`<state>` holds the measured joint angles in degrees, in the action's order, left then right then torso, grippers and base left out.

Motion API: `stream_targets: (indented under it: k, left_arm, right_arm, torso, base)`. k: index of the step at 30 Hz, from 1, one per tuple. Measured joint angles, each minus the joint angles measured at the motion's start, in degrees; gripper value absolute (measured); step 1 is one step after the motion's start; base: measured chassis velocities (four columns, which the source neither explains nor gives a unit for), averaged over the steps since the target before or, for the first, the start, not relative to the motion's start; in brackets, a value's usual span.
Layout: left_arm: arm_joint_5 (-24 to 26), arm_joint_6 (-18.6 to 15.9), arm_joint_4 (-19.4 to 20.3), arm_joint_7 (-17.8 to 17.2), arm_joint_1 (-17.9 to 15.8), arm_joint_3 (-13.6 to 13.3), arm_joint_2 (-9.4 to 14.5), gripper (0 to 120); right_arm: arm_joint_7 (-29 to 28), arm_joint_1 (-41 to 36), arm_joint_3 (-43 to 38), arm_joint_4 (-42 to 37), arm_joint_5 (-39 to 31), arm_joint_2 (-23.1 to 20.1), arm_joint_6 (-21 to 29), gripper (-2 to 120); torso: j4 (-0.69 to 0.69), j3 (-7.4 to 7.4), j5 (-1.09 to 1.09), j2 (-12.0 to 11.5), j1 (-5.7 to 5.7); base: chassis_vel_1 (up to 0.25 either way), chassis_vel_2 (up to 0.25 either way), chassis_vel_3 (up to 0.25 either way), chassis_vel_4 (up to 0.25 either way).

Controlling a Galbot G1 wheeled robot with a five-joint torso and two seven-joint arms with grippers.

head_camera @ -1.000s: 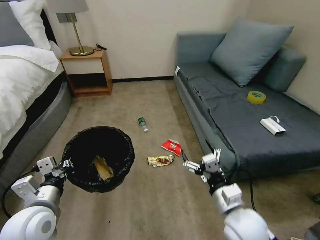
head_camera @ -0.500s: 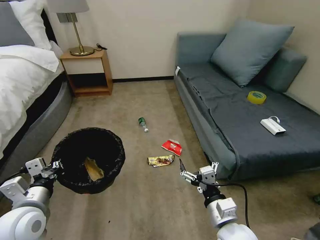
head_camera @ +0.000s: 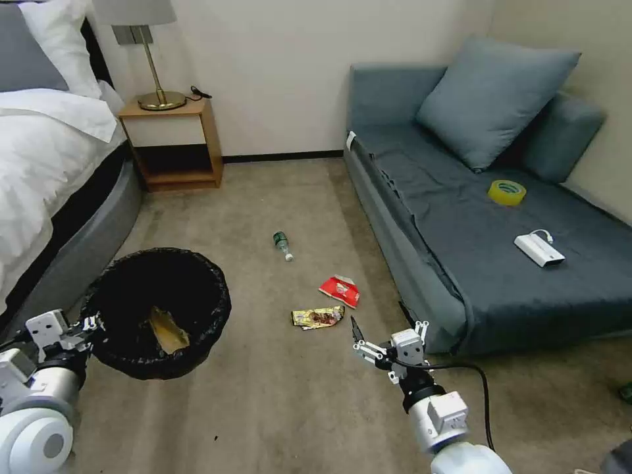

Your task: Pick up the trash bin, then pick up the garbage on the floor and place it into the trash bin.

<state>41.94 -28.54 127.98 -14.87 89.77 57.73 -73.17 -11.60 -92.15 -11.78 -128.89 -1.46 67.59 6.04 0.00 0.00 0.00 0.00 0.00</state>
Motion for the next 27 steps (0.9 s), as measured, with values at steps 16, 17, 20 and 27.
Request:
stream_targets:
  k: [16, 17, 20, 27]
  left_arm:
    - [1.4, -0.1, -0.7, 0.3, -0.4, 2.8, 1.2, 4]
    - [1.4, -0.1, -0.9, 0.4, -0.4, 3.1, 1.4, 4]
    - [1.2, 0.0, -1.3, 0.8, -0.3, 3.8, 1.6, 4]
    - [-0.3, 1.0, -2.9, 2.4, -0.1, 5.0, 2.3, 4]
  right_arm:
    - [0.7, -1.4, -0.1, -0.4, 0.7, 0.1, -0.4, 100]
    - [0.8, -1.5, 0.0, -0.4, 0.9, 0.2, -0.4, 100]
    - [0.9, -1.6, 0.3, -0.4, 1.1, 0.2, -0.4, 100]
    - [1.6, -1.0, 1.5, 0.3, 1.4, 0.0, -0.2, 100]
  torso:
    - [0.00, 0.00, 0.00, 0.0, 0.00]
    - [0.00, 0.00, 0.00, 0.0, 0.00]
    - [0.00, 0.00, 0.00, 0.0, 0.00]
    - [0.00, 0.00, -0.01, 0.0, 0.00]
  base:
    - [-0.053, 0.053, 0.054, -0.054]
    - [-0.095, 0.104, 0.104, -0.097]
    - [-0.092, 0.093, 0.090, -0.093]
    - [-0.063, 0.072, 0.074, -0.063]
